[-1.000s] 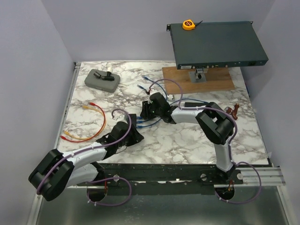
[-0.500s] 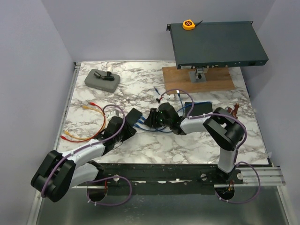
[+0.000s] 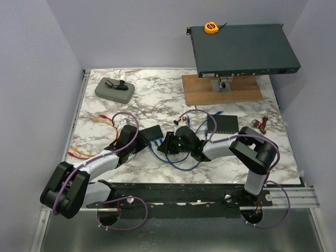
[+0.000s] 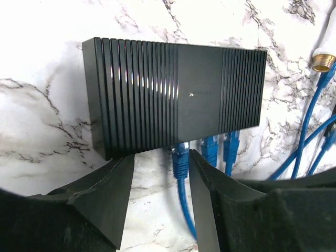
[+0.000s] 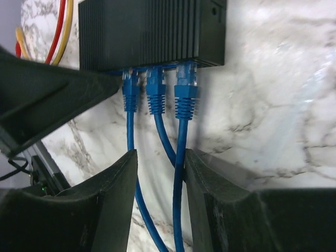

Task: Pull the plug from the switch port
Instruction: Move the switch port to the center of the board.

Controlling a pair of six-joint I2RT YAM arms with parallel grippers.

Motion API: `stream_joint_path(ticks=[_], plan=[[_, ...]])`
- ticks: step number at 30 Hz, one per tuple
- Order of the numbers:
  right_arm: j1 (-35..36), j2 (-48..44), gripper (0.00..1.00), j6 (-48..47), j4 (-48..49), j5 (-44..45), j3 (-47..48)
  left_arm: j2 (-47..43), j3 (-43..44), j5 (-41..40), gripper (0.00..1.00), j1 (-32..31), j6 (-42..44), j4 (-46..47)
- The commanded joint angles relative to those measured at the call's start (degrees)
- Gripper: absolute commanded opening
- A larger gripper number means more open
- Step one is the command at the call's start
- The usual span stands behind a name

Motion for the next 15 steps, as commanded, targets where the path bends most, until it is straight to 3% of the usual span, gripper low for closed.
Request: stream_joint_path(ticks=[1,9,15], plan=[[3.3,-1.9,0.44,0.6,-2.5,1.6,-0.7,3.2,1.6,-0.3,0.46,0.7,0.9,1.8],[4.5,-7.1,0.48,-1.3,-6.0,9.8,-1.9,3.1,0.9,1.1,0.46,0.8,0.0,4.0],[2.8,-11.0,0.53,-6.0,-9.4,13.7,-2.0,-6.7,-2.2,-1.3,0.5,0.8,-0.9,0.2]])
